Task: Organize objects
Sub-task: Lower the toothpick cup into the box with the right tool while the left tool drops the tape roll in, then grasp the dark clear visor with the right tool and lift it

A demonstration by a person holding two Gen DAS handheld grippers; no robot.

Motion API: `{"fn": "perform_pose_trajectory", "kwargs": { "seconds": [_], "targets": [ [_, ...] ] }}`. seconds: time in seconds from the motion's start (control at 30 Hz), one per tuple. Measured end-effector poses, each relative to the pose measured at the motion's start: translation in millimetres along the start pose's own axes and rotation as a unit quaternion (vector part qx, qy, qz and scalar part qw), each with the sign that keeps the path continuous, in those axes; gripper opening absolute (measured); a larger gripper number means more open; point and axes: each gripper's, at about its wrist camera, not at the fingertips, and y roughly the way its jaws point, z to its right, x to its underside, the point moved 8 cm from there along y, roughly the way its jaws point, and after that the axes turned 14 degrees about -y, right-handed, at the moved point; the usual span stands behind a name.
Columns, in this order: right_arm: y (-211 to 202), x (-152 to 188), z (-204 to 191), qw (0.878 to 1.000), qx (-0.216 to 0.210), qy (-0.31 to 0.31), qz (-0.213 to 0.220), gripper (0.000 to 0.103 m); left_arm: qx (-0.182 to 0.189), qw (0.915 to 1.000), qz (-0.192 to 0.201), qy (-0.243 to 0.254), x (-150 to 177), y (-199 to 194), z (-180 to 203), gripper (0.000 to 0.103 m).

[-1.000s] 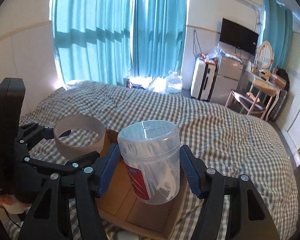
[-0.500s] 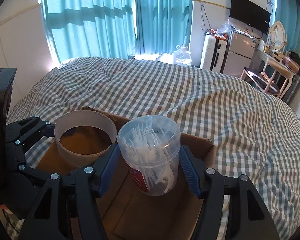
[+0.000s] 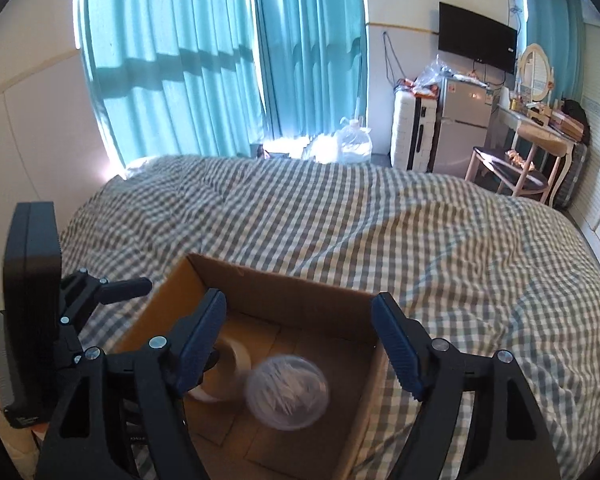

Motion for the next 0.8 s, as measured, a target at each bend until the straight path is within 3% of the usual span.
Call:
{"fn": "perform_pose_trajectory", "kwargs": {
  "seconds": [0.3,0.4,0.57,0.8],
  "targets": [
    [-112,-22,-11,0.998,0.032,-0.021,0.049,0.08,-0.025,0.9982,0.05,-0.023,-8,-98,-4,0.1],
    [-150,-22,-16,0.997,0.045,-0.028,0.063,0.08,-0.049,0.9958,0.075,-0.02,-3,-131,-8,0.1],
    [-214,-11,-34,0.993,0.074,-0.05,0.079,0.081,-0.065,0.9922,0.103,-0.025,17,-181,-12,0.101],
    [-261,14,-68,0.989,0.094,-0.082,0.075,0.082,-0.076,0.9908,0.104,-0.04,68,-217,-21,0.101]
  ]
}}
